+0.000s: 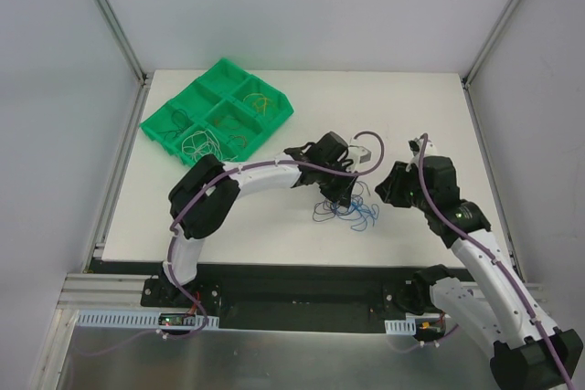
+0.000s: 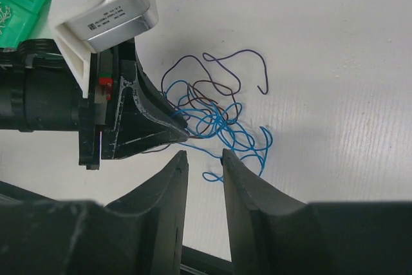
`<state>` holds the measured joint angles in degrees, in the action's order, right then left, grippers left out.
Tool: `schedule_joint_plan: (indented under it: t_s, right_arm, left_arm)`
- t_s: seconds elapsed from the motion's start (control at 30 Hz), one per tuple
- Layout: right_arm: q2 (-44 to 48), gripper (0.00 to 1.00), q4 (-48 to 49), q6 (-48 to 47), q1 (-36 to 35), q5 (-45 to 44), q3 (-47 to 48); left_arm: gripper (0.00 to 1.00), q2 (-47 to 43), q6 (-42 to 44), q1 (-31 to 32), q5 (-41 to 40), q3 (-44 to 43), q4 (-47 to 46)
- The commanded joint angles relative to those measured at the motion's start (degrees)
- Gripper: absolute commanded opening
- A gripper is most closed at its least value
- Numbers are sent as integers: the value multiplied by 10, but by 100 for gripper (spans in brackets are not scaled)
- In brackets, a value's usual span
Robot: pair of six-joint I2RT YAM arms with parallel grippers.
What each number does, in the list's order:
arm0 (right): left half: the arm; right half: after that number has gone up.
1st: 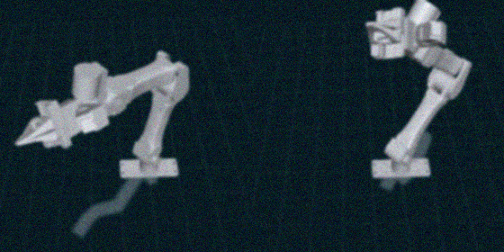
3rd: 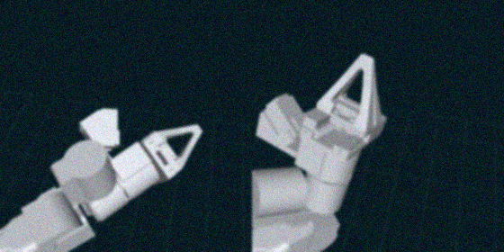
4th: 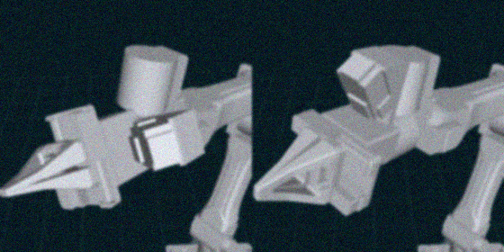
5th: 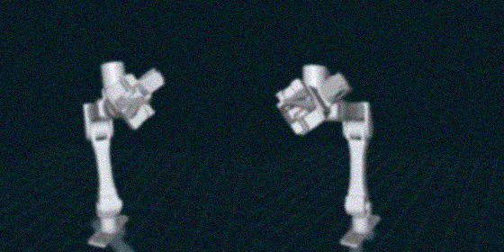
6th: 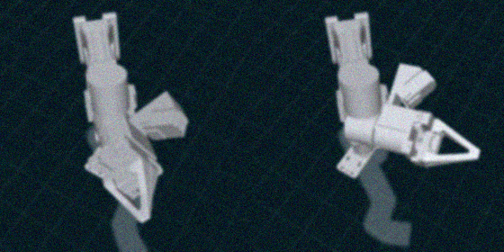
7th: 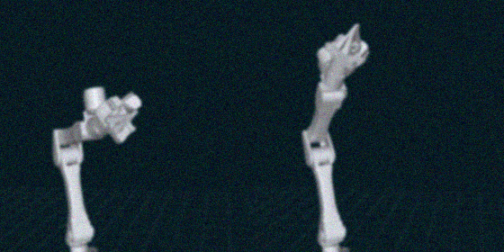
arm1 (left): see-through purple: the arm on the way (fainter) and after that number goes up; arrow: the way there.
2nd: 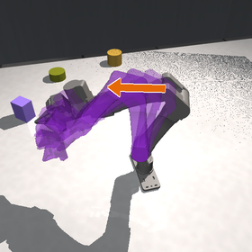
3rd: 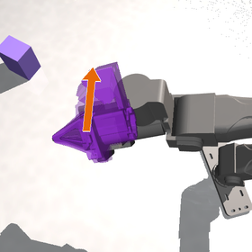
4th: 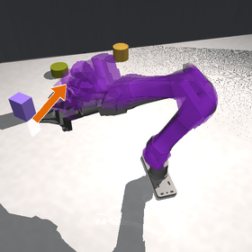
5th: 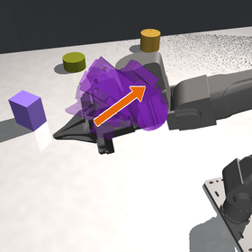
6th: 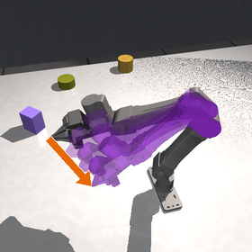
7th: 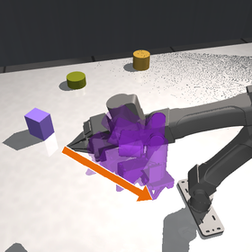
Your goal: Untangle the cables
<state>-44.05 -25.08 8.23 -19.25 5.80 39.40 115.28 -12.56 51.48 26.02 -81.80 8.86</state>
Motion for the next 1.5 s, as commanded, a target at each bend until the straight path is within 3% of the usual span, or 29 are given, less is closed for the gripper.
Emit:
schedule_joint_plan:
  t_s: [0.0,0.07,0.27,0.43,0.6,0.7,1.0,1.2,1.33,1.47]
  right_arm:
    - [2,31,17,9,4,16,-8]
    - [5,31,17,8,4,11,-12]
    - [18,31,6,16,4,-31,-20]
    - [52,31,11,18,4,-79,-28]
    - [61,32,34,14,5,-78,-27]
    - [56,37,65,6,5,-31,-31]
    - [-23,68,156,-59,-13,202,-27]
    - [-61,77,203,-127,-131,217,-37]
    - [-87,77,285,-99,-170,190,-83]
    - [-141,76,319,-64,-205,109,-101]
  left_arm:
    - [8,-26,25,11,-40,-24,9]
    - [0,-44,30,12,-43,-25,11]
    - [0,-173,58,13,-16,-19,12]
    - [0,-318,160,41,14,-22,-1]
    - [0,-395,150,44,58,-87,-1]
    - [0,-408,127,45,33,-121,6]
    - [0,-418,103,42,-77,-158,43]
    - [0,-415,97,39,-103,-173,48]
    - [0,-418,98,37,-119,-189,56]
    - [0,-427,113,34,-133,-210,65]
